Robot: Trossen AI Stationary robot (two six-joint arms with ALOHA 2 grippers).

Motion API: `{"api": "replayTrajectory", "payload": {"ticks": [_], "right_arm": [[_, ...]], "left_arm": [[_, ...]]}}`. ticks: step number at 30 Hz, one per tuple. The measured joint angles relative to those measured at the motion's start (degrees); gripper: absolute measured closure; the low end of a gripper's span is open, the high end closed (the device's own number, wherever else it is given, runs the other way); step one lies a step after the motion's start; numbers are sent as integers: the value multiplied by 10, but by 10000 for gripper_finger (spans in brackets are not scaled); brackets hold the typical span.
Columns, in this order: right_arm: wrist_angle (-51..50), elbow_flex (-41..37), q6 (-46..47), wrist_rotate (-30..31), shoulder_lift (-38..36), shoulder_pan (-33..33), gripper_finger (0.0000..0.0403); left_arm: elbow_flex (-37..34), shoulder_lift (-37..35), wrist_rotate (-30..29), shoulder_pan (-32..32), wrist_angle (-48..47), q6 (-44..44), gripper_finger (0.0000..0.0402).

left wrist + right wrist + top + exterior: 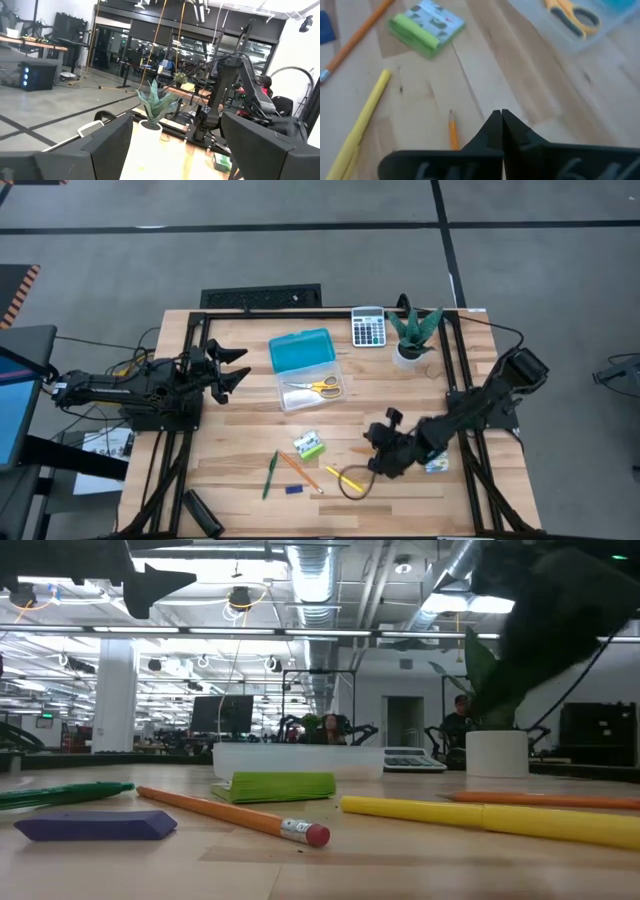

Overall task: Pack school essentials
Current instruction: Put the right orange pencil into the supply box

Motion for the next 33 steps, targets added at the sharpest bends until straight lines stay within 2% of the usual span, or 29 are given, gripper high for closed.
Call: {"api": "replayTrajectory", "payload": {"ticks": [3, 5, 10, 13, 19, 23, 29, 33], "right_arm": [[6, 0, -51, -34, -12, -6, 395], [6, -5, -61, -30, -15, 10, 382], [31, -72, 32, 50, -28, 84, 319], [115, -131, 76, 79, -25, 123, 274], [271, -224, 78, 104, -3, 161, 201], [359, -263, 75, 106, 25, 170, 190], [480, -282, 58, 120, 88, 177, 202], [508, -280, 75, 137, 132, 178, 208]], "left_arm": [[0, 0, 0, 0, 0, 0, 102], [0, 0, 0, 0, 0, 0, 102], [0, 0, 0, 0, 0, 0, 102], [0, 0, -1, 0, 0, 2, 102], [0, 0, -12, 0, 0, 1, 102], [0, 0, -18, 0, 0, -11, 102], [0, 0, -18, 0, 0, -12, 102], [0, 0, -19, 0, 0, -12, 102]]}}
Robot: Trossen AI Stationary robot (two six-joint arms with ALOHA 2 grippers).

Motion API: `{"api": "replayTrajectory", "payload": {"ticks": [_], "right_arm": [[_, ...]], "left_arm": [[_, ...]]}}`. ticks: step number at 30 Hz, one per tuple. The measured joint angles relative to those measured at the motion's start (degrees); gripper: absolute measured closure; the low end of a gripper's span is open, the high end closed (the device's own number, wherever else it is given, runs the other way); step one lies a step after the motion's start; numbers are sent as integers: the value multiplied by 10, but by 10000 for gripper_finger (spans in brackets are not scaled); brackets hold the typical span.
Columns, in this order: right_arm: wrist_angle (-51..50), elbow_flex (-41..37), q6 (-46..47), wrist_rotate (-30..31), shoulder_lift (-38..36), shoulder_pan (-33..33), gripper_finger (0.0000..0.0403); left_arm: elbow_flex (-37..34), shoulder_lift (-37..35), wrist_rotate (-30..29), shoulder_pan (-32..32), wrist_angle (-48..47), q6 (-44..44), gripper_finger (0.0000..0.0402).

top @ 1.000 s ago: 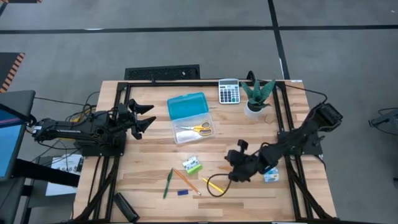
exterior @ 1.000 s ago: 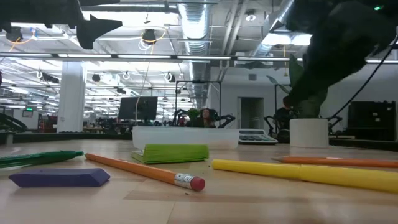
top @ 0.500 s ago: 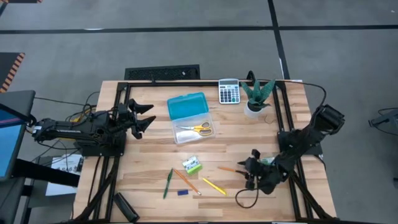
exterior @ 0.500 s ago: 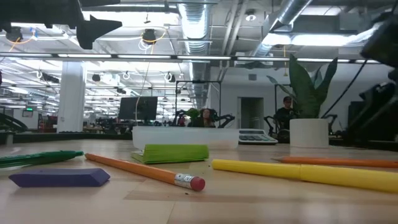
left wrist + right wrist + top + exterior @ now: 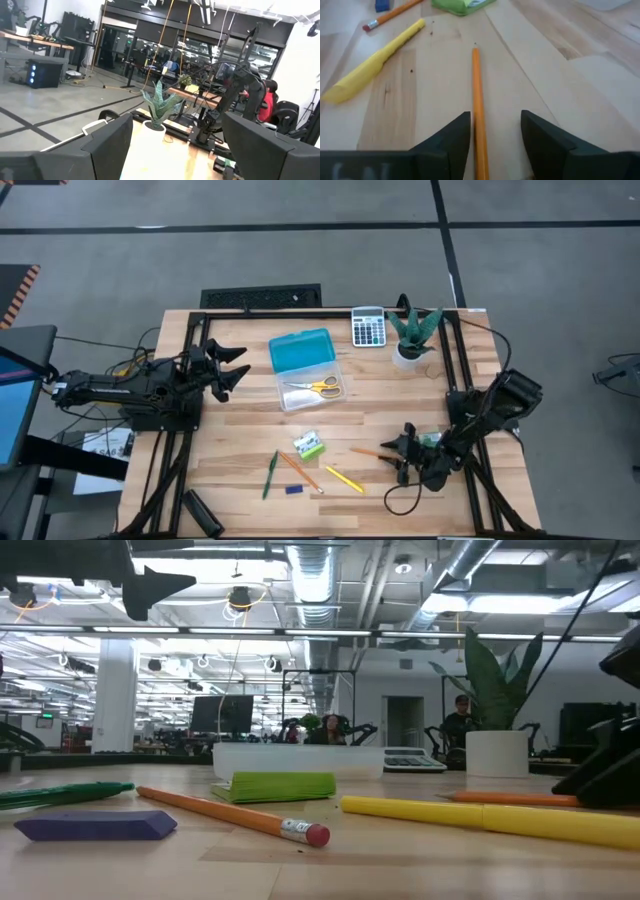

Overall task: Pack school essentials
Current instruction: Put the right orange pencil into the supply box

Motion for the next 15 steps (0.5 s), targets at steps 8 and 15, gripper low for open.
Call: {"api": "replayTrajectory", "payload": {"ticks": [8, 15], "right_arm": [[14, 14, -13, 38, 54, -10, 295], [16, 14, -30, 37, 50, -20, 387]], "left_arm": [[0, 0, -10, 0, 0, 0, 102], [0, 0, -16, 0, 0, 6, 102]]}}
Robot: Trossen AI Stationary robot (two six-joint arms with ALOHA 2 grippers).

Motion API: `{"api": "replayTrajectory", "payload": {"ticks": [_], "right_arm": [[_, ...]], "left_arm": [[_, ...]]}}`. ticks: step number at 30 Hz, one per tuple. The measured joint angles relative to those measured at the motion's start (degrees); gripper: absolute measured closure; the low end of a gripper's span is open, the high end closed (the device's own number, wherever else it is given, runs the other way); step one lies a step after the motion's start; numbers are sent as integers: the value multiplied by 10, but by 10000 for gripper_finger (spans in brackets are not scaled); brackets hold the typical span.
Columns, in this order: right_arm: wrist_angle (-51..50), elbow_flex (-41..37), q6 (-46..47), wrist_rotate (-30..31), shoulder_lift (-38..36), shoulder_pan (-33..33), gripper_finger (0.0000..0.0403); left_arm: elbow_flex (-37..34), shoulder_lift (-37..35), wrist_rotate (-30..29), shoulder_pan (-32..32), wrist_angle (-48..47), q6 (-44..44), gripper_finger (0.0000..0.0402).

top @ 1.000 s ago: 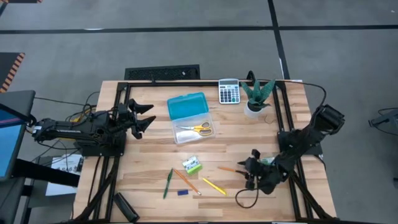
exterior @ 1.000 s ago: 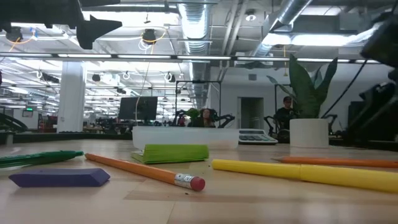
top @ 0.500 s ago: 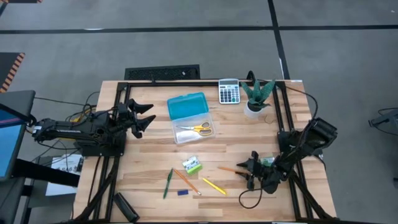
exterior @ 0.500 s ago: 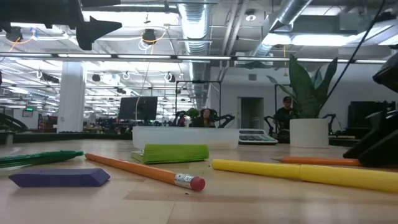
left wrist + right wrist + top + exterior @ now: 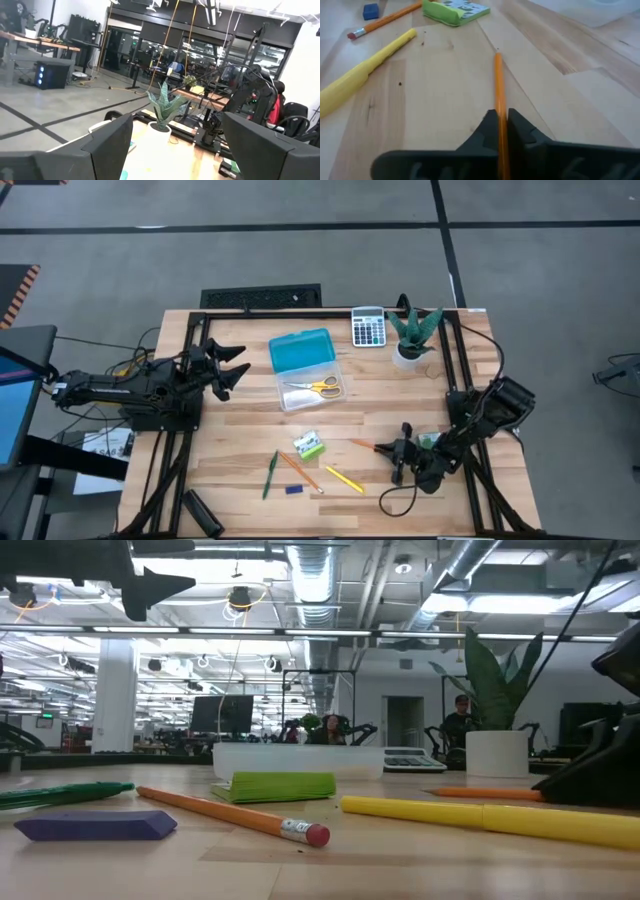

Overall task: Pack school essentials
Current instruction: Put the right orange pencil into the supply box

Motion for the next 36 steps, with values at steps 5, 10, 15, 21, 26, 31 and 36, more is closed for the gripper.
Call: {"api": "replayTrajectory", "payload": {"ticks": [5, 10, 15, 21, 26, 31, 36], "right_arm": [[10, -2, -33, -17, -26, -8, 385], [5, -3, -72, -41, -64, -35, 392], [12, -3, -115, -43, -102, -71, 391], [40, -3, -232, -43, -152, -137, 392], [93, 10, -390, -152, -189, -249, 388], [88, 67, -503, -322, -197, -383, 391], [62, 143, -552, -461, -164, -487, 383]], "left_arm": [[0, 0, 0, 0, 0, 6, 102], [0, 0, 0, 0, 0, 6, 102], [0, 0, 0, 0, 0, 6, 102], [0, 0, 0, 0, 0, 6, 102], [0, 0, 0, 0, 0, 6, 102], [0, 0, 0, 0, 0, 7, 102], [0, 0, 0, 0, 1, 7, 102]]}}
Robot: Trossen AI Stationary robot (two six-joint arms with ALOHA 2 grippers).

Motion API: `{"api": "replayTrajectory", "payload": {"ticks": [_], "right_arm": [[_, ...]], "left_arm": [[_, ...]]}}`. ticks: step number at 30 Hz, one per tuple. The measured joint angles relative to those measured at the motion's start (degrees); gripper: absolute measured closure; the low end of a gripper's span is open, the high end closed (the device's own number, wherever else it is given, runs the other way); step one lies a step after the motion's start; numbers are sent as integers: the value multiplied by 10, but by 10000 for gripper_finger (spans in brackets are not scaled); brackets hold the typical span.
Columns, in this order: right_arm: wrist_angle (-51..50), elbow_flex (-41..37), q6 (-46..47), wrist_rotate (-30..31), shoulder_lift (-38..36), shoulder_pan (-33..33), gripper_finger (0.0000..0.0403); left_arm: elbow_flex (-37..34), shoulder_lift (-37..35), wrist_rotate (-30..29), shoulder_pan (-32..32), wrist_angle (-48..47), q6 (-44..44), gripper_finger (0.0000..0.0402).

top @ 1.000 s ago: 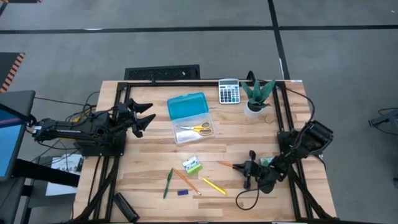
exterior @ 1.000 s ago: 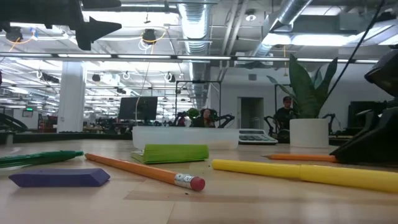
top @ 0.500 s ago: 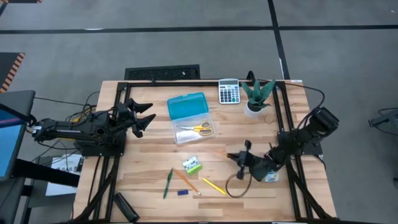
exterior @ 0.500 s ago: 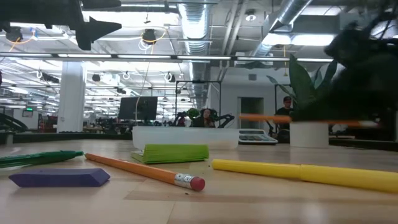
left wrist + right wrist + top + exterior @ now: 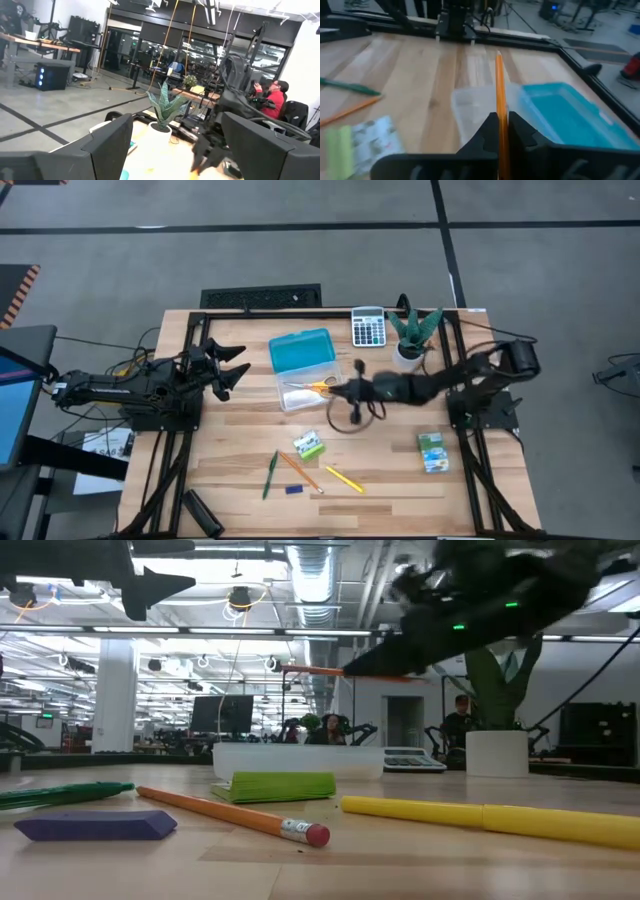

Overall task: Pack school essentials
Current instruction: Put the right orange pencil into the supply box, then put the yellow pen into the supply box

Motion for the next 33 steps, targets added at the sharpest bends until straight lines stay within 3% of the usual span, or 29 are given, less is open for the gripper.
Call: {"api": "replayTrajectory", "payload": {"ticks": [9, 17, 22, 33], "right_arm": [[-103, 130, -73, -136, 113, -101, 381], [-133, 189, -80, -243, 183, -151, 381], [-141, 206, -80, -245, 205, -158, 374], [-155, 239, -73, -207, 230, -166, 294]], "left_arm": [[0, 0, 0, 0, 0, 5, 102], [0, 0, 0, 0, -4, 15, 102], [0, 0, 0, 0, -4, 15, 102], [0, 0, 0, 0, -5, 15, 102]]}}
